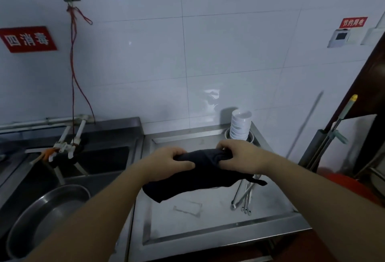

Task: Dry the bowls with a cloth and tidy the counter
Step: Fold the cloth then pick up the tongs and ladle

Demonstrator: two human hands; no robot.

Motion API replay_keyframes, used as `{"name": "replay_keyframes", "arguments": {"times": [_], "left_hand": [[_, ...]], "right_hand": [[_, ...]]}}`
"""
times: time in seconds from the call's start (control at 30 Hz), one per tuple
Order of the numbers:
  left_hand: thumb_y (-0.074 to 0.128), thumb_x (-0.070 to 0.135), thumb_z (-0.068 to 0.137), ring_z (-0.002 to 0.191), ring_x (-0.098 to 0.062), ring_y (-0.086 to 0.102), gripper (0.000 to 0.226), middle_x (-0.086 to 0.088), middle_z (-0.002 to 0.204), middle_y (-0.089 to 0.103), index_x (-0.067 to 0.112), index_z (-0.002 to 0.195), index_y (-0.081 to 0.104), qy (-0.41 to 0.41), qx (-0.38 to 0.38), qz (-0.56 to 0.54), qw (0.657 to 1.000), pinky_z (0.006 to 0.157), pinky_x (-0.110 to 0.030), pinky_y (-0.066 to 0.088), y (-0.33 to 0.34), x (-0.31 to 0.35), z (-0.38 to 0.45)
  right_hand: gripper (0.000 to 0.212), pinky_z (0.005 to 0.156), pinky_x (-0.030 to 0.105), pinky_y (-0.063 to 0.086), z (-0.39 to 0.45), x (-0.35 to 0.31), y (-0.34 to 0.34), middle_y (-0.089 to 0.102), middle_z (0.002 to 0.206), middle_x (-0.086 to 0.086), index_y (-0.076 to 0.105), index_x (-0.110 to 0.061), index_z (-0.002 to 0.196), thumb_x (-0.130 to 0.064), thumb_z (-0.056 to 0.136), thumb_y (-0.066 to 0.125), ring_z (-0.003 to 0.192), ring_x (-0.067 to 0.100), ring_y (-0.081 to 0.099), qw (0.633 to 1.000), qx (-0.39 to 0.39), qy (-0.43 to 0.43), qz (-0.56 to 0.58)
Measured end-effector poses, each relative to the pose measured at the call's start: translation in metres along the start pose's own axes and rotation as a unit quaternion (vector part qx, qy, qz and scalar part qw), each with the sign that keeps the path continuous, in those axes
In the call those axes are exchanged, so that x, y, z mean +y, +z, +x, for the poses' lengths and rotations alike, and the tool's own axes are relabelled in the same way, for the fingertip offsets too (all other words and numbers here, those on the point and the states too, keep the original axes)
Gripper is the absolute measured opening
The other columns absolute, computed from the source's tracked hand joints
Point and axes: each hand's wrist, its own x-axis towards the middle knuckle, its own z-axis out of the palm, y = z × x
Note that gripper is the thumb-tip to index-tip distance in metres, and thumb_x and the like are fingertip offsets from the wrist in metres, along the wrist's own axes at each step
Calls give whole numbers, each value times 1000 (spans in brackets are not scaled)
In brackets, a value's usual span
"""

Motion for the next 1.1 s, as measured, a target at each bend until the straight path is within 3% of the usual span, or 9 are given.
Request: {"name": "replay_keyframes", "arguments": {"times": [0.1,0.23,0.37,0.5,0.67,0.8,0.9,1.0,1.1], "left_hand": [[60,66,94,87,1,70,30,16,96,74,41,104,73,8,-10,40,999,81,-26,59,-15,-5,-8],[68,55,93,85,2,70,13,18,94,75,45,102,71,29,11,55,998,77,-23,56,-33,-4,-15],[71,51,92,89,-1,68,21,19,98,72,47,113,66,35,38,87,995,73,-19,51,-43,-2,-22],[62,56,97,87,-8,65,20,14,96,67,36,102,67,24,33,194,980,72,-27,48,-50,-1,-21],[51,61,102,81,-6,61,28,14,89,63,37,88,55,24,55,222,973,65,-27,42,-57,-8,-20],[56,69,95,73,-5,59,32,13,81,62,40,83,51,39,95,238,966,60,-27,38,-60,-13,-18],[56,76,90,74,-5,60,36,14,82,63,41,82,52,42,79,254,963,60,-26,39,-58,-16,-14],[53,81,87,76,-6,61,41,14,85,63,40,84,53,36,65,250,965,61,-27,41,-53,-18,-8],[57,75,91,75,-5,61,36,13,85,63,40,85,54,46,50,239,969,61,-24,41,-45,-20,-2]], "right_hand": [[42,70,15,52,-3,-7,-6,70,88,-20,65,-46,97,-68,64,80,82,-3,67,999,-20,-12,-23],[64,88,26,54,-4,-17,-14,72,96,-20,73,-46,99,-98,66,56,94,-1,68,999,-45,17,-21],[28,75,29,50,0,-27,-19,66,85,-13,65,-40,80,-67,77,60,87,11,66,995,-38,17,-91],[27,66,27,43,4,-32,-18,62,84,-9,55,-30,81,-48,86,74,79,11,61,988,-11,-15,-156],[33,65,27,41,4,-36,-22,65,90,-7,58,-25,96,-47,85,79,82,13,61,987,42,-9,-152],[42,73,30,47,-2,-36,-25,66,90,-8,62,-30,96,-71,86,63,85,11,63,993,17,23,-114],[32,76,32,45,-4,-29,-23,65,90,-4,63,-24,92,-53,100,50,90,19,63,996,11,43,-80],[19,69,29,43,-4,-19,-21,63,90,-4,57,-26,93,-44,100,58,84,16,60,990,37,29,-132],[22,62,23,36,-6,-10,-20,60,86,-10,50,-31,92,-42,95,69,78,4,55,984,43,11,-170]]}}
